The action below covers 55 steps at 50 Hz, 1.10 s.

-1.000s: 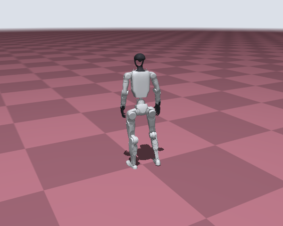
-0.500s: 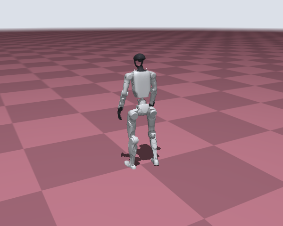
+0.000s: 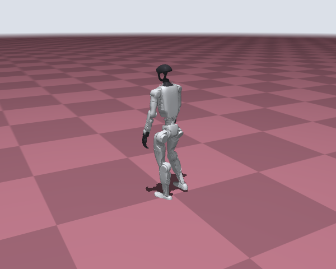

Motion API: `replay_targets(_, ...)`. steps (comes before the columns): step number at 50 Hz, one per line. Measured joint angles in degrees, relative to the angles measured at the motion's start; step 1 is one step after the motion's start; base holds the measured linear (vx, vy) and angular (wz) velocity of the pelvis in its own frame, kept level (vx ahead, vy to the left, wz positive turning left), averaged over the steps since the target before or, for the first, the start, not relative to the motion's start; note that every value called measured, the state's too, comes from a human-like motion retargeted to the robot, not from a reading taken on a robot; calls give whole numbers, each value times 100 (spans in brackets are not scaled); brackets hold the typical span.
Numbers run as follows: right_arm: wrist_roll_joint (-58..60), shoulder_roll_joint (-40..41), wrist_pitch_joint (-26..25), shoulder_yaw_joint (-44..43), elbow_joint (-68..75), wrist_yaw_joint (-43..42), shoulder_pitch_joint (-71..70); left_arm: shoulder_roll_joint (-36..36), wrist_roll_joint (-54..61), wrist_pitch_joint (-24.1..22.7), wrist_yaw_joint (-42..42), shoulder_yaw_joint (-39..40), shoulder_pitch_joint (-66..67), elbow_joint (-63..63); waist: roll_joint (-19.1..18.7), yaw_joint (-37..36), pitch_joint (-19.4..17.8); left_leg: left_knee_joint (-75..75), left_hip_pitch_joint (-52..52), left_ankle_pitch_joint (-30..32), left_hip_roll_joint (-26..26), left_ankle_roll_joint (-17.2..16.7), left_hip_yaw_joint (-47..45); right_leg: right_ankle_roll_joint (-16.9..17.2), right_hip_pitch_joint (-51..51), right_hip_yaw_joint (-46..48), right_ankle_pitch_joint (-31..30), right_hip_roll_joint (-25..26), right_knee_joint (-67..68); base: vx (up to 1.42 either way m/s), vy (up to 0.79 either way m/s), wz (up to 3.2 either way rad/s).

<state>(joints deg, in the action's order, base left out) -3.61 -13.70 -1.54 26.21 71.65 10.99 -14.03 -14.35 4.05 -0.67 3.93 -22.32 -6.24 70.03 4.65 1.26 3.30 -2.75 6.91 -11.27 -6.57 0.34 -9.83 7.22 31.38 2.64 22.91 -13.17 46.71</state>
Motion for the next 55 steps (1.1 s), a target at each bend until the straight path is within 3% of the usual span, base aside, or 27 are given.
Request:
replay_targets(10,-25,65,-67,-142,-90,-90,27,-215,-107,-6,-23,-10,-328,-119,-29,-86,-165,24,8,-11,-79,-136,1105,254,3,-1476,-379,957,-780,11,-1,124)
replay_targets(20,-136,-114,-102,-379,63,-126,104,-271,113,-16,-51,2,-297,-406,-167,-556,-422,875,222,-368,18,-546,1731,-361,-522,-566,146,714,-701,8,-24,123)
replay_targets(22,-172,-174,-103,-440,104,-161,105,-215,129,2,-38,-22,-267,-469,-175,-571,-472,1485,351,-746,105,-446,1181,-438,-611,-210,242,539,-691,3,-28,168)
replay_targets(25,-232,-285,-89,-554,151,-269,104,-146,117,31,-16,-81,-233,-531,-117,-385,-511,2719,472,-1237,763,66,-999,-487,-748,489,452,77,-640,0,-25,228)
replay_targets(27,-264,-342,-72,-613,170,-359,79,-132,91,68,26,-88,-221,-533,-134,-319,-518,3366,528,-1516,1189,216,-1931,-529,-822,905,550,-58,-660,-4,-23,194)
replay_targets(35,-439,-384,55,-818,157,-678,77,-129,43,194,193,-55,-154,-340,-324,2,-296,4721,118,-1924,2226,436,-3965,-740,-1030,2339,748,-148,-853,-6,-19,154)
replay_targets(45,-715,-306,236,-816,101,-851,212,-186,155,94,216,-11,-266,-367,-450,441,-194,4467,-844,-1739,2253,286,-4705,-949,-1362,3518,771,-195,-1002,-8,-7,120)
replay_targets(55,-1070,-249,274,-737,210,-623,315,-51,91,-108,393,-447,-623,-876,-419,564,-287,2502,-940,-1903,1326,146,-4100,-995,-1246,4150,537,-731,-427,-15,11,101)
